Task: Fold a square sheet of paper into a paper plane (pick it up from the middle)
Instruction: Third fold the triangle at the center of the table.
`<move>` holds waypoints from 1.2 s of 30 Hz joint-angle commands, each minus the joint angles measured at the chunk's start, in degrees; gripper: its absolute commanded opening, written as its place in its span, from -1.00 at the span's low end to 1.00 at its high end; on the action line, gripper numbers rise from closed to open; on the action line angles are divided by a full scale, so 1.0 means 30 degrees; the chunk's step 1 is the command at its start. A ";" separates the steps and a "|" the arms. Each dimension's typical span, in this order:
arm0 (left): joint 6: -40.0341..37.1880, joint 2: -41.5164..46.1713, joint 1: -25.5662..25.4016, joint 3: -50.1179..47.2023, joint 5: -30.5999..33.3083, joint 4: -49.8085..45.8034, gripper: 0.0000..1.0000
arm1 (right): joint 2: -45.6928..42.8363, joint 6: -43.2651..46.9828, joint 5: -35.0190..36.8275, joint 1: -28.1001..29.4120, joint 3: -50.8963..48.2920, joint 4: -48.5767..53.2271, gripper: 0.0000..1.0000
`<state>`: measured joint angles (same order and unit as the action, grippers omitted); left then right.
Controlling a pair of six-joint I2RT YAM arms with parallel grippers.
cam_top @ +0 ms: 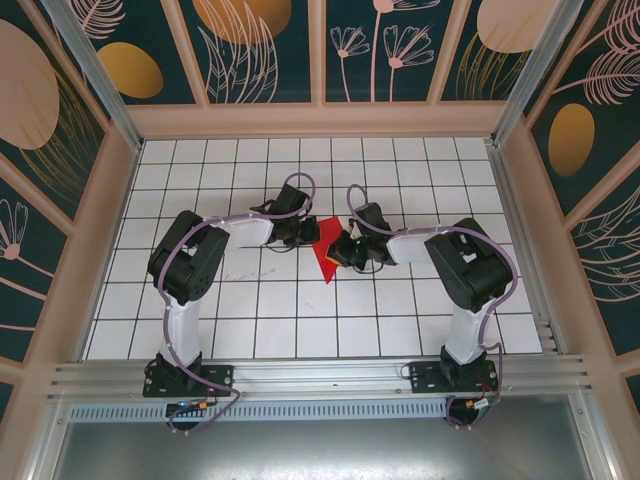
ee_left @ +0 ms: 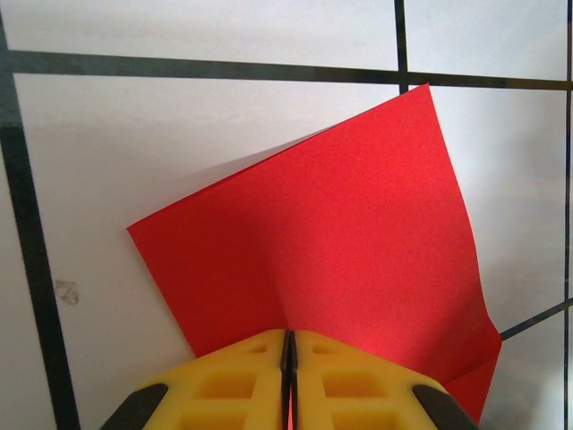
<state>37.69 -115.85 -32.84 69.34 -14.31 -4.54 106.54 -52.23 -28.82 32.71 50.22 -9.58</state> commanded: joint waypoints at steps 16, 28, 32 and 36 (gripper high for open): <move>-0.0258 -0.0524 -0.0002 -0.0438 -0.0038 -0.0731 -0.74 | 0.0783 0.0897 0.0306 0.0178 0.0544 0.1095 -1.00; 0.0900 0.1571 0.0173 -0.0836 0.0456 -0.0540 -0.55 | 0.1060 0.0908 0.0670 0.0281 0.0572 0.1609 -0.69; 0.2074 0.2541 0.0640 -0.1376 0.2026 -0.1008 -0.49 | 0.1064 0.0845 0.0671 0.0315 0.0502 0.1628 -0.37; 0.2851 0.3205 0.1071 -0.2081 0.2534 -0.0899 -0.45 | 0.1035 0.0817 0.0645 0.0309 0.0486 0.1666 -0.25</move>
<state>43.27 -108.57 -30.65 64.77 -9.56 -5.89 107.42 -50.24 -29.98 33.32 52.49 -8.88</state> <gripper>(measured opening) 0.268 0.365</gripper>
